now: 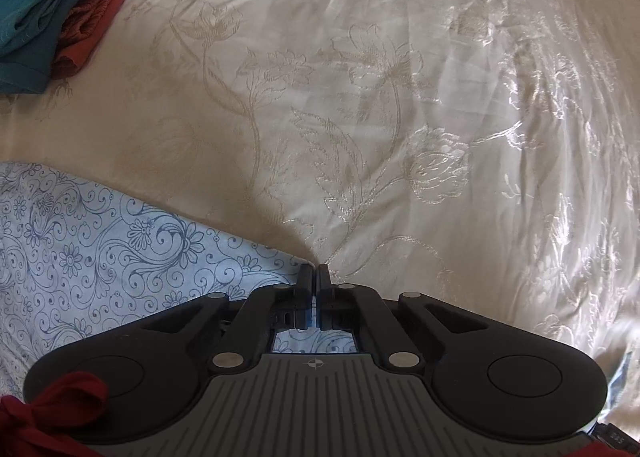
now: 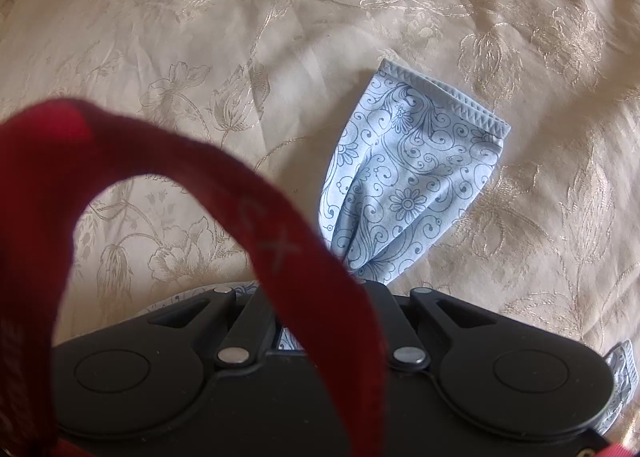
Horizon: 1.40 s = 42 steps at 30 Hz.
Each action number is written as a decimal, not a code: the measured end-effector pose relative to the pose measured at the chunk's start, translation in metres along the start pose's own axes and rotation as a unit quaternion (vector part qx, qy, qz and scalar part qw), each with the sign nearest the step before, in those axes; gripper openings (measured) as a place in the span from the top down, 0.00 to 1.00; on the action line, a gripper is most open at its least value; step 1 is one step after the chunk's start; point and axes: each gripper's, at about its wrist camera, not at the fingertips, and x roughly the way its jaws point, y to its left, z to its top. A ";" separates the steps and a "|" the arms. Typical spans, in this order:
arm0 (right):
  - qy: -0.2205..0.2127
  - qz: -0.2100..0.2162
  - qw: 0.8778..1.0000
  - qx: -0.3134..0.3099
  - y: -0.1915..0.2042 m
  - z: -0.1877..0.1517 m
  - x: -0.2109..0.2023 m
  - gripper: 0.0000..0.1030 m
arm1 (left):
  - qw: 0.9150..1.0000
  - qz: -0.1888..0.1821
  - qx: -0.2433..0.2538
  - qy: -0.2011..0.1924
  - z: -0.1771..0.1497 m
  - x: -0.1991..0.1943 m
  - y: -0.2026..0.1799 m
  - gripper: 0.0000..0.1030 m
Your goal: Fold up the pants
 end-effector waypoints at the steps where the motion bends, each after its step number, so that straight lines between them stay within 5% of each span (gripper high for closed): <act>1: -0.002 0.002 1.000 0.000 -0.001 -0.001 -0.002 0.93 | 1.000 0.002 0.009 -0.012 -0.004 -0.008 0.000 0.99; 8: -0.023 0.009 1.000 -0.001 -0.007 -0.014 -0.034 0.93 | 0.997 -0.008 0.042 -0.064 -0.033 -0.069 0.003 0.99; 20: -0.037 0.010 0.999 -0.009 -0.036 -0.076 -0.102 0.93 | 0.987 -0.004 0.090 -0.130 -0.132 -0.154 0.028 0.99; 36: 0.004 -0.040 0.998 -0.047 -0.069 -0.158 -0.071 0.92 | 0.993 0.029 0.098 -0.060 -0.239 -0.116 0.079 0.99; 42: -0.010 -0.036 0.998 -0.058 -0.073 -0.166 -0.079 0.82 | 0.991 0.045 0.117 -0.036 -0.252 -0.092 0.080 0.99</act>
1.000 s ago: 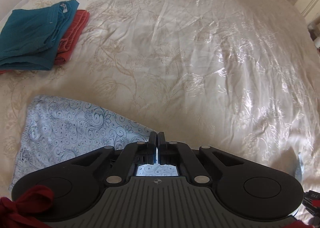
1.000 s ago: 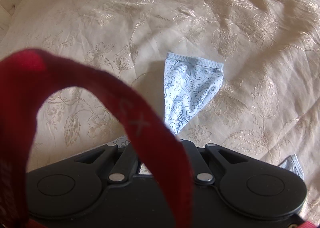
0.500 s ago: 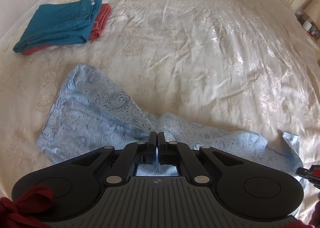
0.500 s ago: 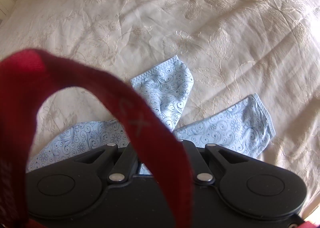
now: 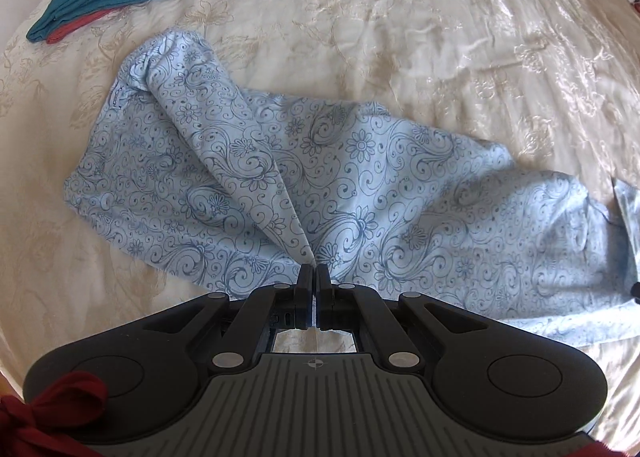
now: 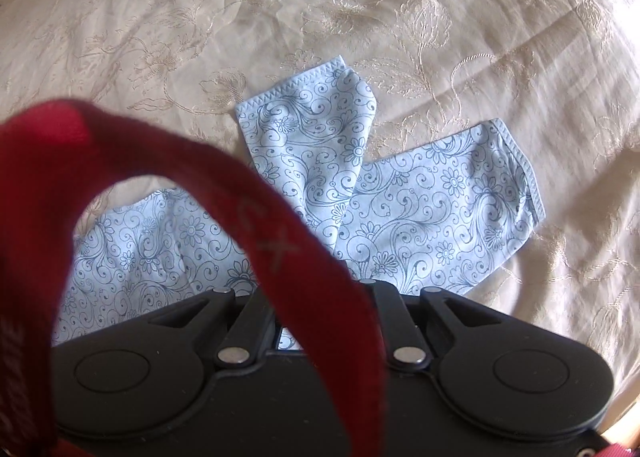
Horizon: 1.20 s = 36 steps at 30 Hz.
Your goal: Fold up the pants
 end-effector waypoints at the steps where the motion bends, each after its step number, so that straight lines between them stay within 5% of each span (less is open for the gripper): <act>1: -0.007 -0.003 1.000 -0.007 0.000 0.000 -0.005 0.82 | 1.000 0.002 0.000 0.004 0.000 0.003 -0.001 0.99; 6: -0.064 -0.016 0.997 -0.041 0.007 0.015 -0.028 0.76 | 1.000 0.005 0.005 0.020 0.008 0.011 0.000 0.99; 11: -0.087 -0.016 0.993 -0.078 0.033 0.044 -0.008 0.72 | 0.999 0.011 0.008 0.036 0.017 0.017 -0.001 0.99; 23: -0.048 -0.072 0.985 -0.152 0.083 0.059 0.063 0.73 | 0.998 0.024 0.004 0.066 0.019 0.037 0.001 0.99; 24: -0.047 -0.077 0.984 -0.155 0.083 0.059 0.065 0.79 | 0.998 0.024 0.004 0.066 0.019 0.037 0.000 0.99; 27: -0.055 -0.077 0.983 -0.157 0.076 0.057 0.058 0.97 | 0.997 0.027 0.010 0.065 0.023 0.037 -0.001 0.99; 36: -0.128 -0.087 0.986 -0.061 -0.009 0.042 -0.027 0.97 | 0.998 0.028 0.024 0.048 0.018 0.024 -0.002 0.99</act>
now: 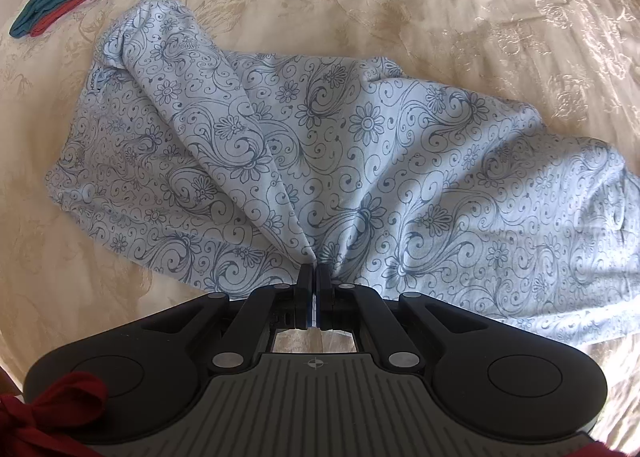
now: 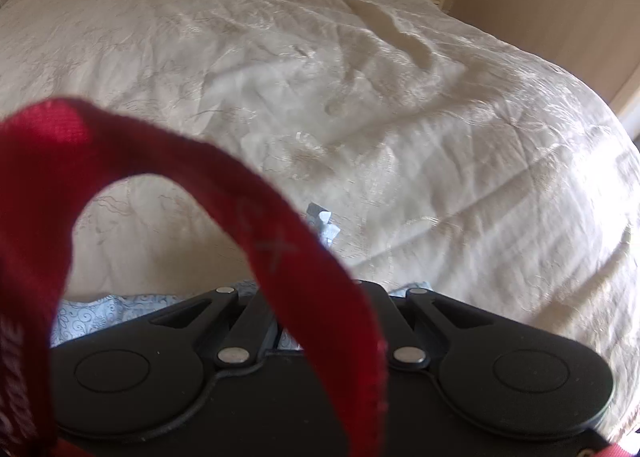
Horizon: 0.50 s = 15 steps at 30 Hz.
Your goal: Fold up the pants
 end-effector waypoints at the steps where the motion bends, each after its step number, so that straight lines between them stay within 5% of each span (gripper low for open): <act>1: 0.004 -0.006 1.000 0.013 -0.013 -0.004 -0.002 0.97 | 1.000 0.001 0.002 -0.003 -0.001 -0.001 0.000 0.99; 10: 0.041 0.014 0.997 0.057 -0.049 -0.038 0.020 0.97 | 0.999 0.013 0.014 -0.029 -0.007 -0.012 -0.009 0.99; 15: 0.019 0.032 0.993 0.111 -0.062 -0.050 0.022 0.81 | 0.999 0.020 0.017 -0.039 -0.009 -0.017 -0.013 0.99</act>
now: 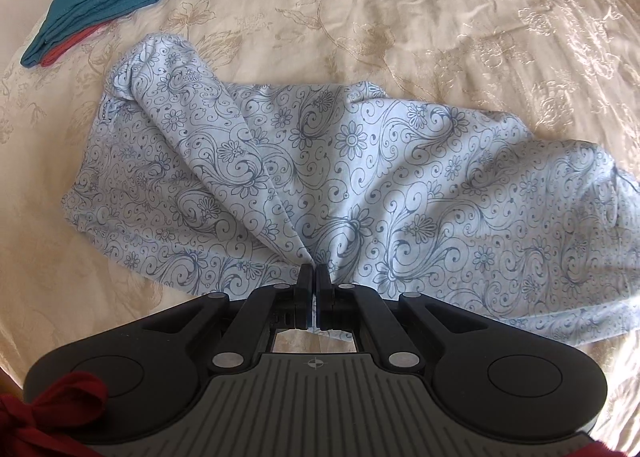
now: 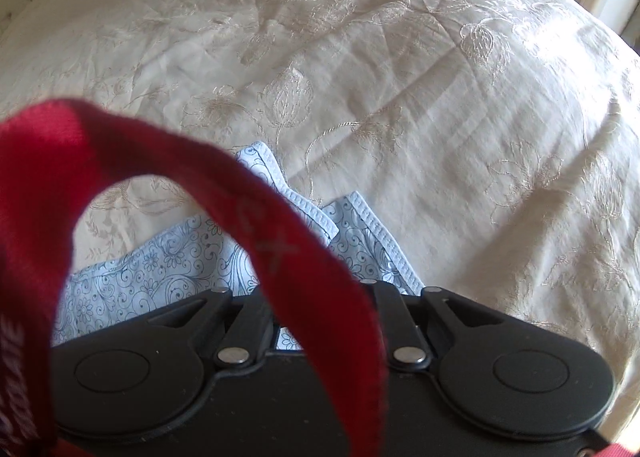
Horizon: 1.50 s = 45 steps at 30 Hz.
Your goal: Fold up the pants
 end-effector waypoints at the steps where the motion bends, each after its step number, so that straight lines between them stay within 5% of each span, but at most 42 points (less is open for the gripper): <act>1: -0.004 0.004 1.000 0.000 -0.001 0.000 0.002 0.78 | 1.000 0.002 0.001 0.000 0.000 0.000 0.000 0.99; 3: -0.006 0.012 1.000 -0.003 -0.003 0.000 0.009 0.69 | 1.000 0.007 0.001 0.000 -0.001 0.000 0.000 0.99; 14: 0.028 0.048 0.998 0.034 -0.012 0.009 0.042 0.66 | 0.999 0.027 -0.016 0.008 0.000 0.005 -0.002 0.99; 16: 0.035 0.055 0.997 0.038 -0.014 0.010 0.044 0.78 | 0.999 0.028 -0.018 0.007 0.001 0.005 -0.004 0.99; 17: 0.032 0.057 0.997 0.036 -0.014 0.011 0.042 0.95 | 0.999 0.029 -0.019 0.006 0.001 0.005 -0.004 0.99; 22: -0.025 0.065 0.998 0.001 -0.012 0.014 0.000 0.95 | 0.999 0.022 -0.026 -0.013 0.003 -0.010 -0.001 0.99; 27: -0.055 0.035 0.998 -0.026 -0.025 0.011 -0.037 0.95 | 0.999 0.014 -0.022 -0.039 -0.003 -0.031 0.002 0.99; 34: 0.016 -0.015 0.999 -0.025 -0.037 -0.006 0.012 0.95 | 0.999 0.030 0.005 -0.009 -0.020 -0.008 -0.008 0.99; 41: -0.011 -0.024 0.999 -0.038 -0.033 -0.008 -0.010 0.95 | 0.999 0.023 -0.002 -0.022 -0.024 -0.020 -0.002 0.99; 45: 0.017 -0.033 0.999 -0.035 -0.033 -0.011 0.010 0.95 | 1.000 0.027 -0.003 0.004 -0.033 -0.006 -0.006 0.99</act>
